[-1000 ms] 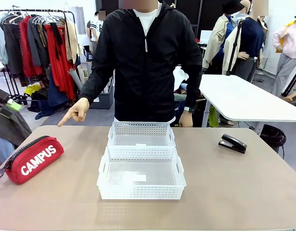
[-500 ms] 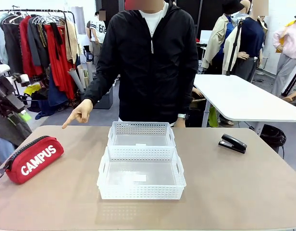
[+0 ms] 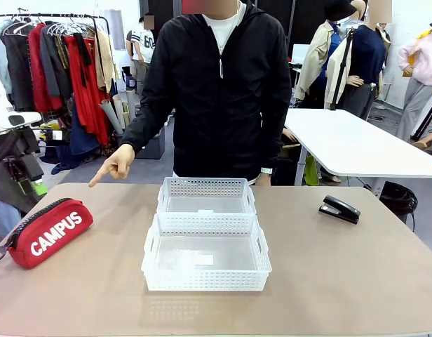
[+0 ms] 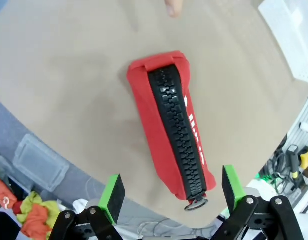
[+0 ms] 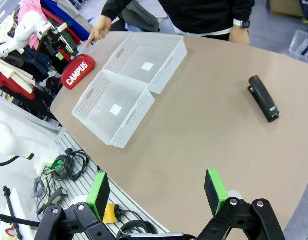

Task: Distribute items into two baskets.
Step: Pick up the Pencil pouch that the person points to.

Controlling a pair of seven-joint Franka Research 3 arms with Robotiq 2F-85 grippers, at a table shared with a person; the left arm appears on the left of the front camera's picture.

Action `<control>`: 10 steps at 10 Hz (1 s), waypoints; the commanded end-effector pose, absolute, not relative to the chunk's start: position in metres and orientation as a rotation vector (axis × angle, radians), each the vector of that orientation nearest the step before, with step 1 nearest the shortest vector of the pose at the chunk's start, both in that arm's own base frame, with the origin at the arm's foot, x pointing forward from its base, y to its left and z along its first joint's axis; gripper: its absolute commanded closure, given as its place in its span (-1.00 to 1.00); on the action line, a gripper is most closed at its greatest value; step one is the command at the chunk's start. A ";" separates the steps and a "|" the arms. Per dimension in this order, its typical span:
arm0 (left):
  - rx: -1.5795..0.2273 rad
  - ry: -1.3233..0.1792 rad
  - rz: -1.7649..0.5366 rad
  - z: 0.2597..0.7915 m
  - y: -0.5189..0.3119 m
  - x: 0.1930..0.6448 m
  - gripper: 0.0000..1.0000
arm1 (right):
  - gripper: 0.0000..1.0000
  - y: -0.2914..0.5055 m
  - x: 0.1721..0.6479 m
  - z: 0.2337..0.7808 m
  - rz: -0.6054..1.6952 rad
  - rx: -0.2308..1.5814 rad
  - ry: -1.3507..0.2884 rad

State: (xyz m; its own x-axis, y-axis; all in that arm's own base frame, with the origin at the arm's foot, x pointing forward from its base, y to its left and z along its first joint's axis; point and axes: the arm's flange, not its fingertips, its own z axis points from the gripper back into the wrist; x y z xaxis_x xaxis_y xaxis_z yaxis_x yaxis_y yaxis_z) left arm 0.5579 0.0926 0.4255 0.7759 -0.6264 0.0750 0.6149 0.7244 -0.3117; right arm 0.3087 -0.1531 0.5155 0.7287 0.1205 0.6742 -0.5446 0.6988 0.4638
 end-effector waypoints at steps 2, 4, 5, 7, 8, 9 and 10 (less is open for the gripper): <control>-0.302 0.033 -0.729 0.416 0.086 0.550 -1.00 | -1.00 -0.153 0.310 0.517 0.408 0.715 -0.674; -0.272 -0.013 -0.694 0.407 0.079 0.546 -1.00 | -1.00 -0.153 0.310 0.517 0.408 0.715 -0.674; -0.243 -0.040 -0.678 0.399 0.073 0.543 -1.00 | -1.00 -0.153 0.310 0.517 0.408 0.715 -0.674; -0.174 -0.079 -0.681 0.379 0.063 0.533 -1.00 | -1.00 -0.153 0.310 0.517 0.408 0.715 -0.674; -0.191 -0.074 -0.679 0.368 0.059 0.530 -1.00 | -1.00 -0.153 0.310 0.517 0.408 0.715 -0.674; -0.187 -0.079 -0.684 0.358 0.054 0.526 -1.00 | -1.00 -0.153 0.310 0.517 0.408 0.715 -0.674; -0.175 -0.079 -0.683 0.348 0.050 0.523 -1.00 | -1.00 -0.153 0.310 0.517 0.408 0.715 -0.674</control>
State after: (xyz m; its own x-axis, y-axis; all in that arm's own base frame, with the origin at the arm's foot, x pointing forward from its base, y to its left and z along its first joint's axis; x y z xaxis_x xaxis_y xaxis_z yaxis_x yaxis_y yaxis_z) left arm 0.5315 0.0540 0.3509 0.7618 -0.6340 0.1334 0.6479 0.7460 -0.1543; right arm 0.3087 -0.1531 0.5155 0.7288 0.1205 0.6741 -0.5446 0.6988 0.4639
